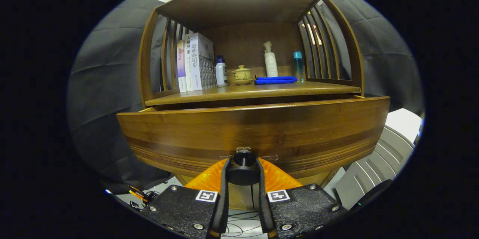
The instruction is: Pull open the drawer, take out the items inside it, and place them on the countertop above the cabinet.
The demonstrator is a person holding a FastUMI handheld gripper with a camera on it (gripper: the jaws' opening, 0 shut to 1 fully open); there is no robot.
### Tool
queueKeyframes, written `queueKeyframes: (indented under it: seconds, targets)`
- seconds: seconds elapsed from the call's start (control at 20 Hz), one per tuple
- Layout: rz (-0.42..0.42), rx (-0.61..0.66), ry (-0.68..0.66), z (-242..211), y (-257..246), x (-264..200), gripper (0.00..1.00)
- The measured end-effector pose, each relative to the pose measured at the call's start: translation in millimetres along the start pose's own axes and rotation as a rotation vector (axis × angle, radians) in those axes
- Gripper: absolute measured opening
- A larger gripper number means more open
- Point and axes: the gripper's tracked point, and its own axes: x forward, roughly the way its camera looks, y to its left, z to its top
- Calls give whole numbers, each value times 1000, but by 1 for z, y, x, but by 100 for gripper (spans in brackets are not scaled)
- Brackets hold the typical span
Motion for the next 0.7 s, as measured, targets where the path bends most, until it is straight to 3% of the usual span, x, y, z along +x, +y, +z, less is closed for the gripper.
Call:
queueKeyframes:
  seconds: [0.7]
  targets:
    - [27,-26,68,-30,12,-86,34]
